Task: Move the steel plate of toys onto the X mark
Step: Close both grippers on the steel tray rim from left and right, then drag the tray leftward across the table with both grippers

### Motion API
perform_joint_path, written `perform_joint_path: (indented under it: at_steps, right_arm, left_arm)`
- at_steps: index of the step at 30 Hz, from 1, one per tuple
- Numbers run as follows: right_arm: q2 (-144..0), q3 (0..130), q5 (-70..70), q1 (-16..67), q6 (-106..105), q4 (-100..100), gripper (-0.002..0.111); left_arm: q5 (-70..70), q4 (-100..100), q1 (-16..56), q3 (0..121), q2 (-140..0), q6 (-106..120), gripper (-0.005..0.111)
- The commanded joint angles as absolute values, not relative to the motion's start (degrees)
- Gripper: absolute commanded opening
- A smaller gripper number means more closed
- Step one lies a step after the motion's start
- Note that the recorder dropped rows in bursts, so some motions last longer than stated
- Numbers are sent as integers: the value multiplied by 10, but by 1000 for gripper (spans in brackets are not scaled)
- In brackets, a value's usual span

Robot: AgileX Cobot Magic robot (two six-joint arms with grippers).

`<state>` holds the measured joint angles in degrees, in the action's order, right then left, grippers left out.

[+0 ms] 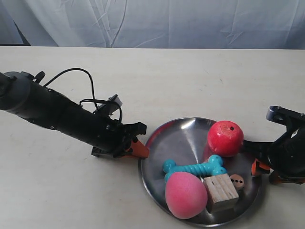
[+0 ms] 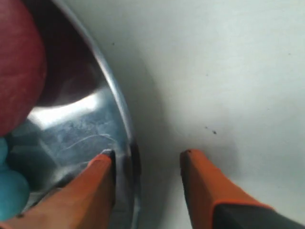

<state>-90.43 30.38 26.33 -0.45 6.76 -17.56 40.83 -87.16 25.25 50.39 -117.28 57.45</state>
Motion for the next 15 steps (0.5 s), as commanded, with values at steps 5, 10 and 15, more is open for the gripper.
perform_joint_path:
  at_steps: [5,10,15]
  right_arm:
    - [-906,300,255,-6,-45,-290,45]
    - [-906,275,227,-6,-51,-305,45]
    - [-906,259,203,-6,-63,-332,30]
  left_arm:
    - [383,-857,253,497,-1190,574,0]
    - [387,-857,253,497,-1190,574,0]
    - [388,-860,253,497,-1190,574,0]
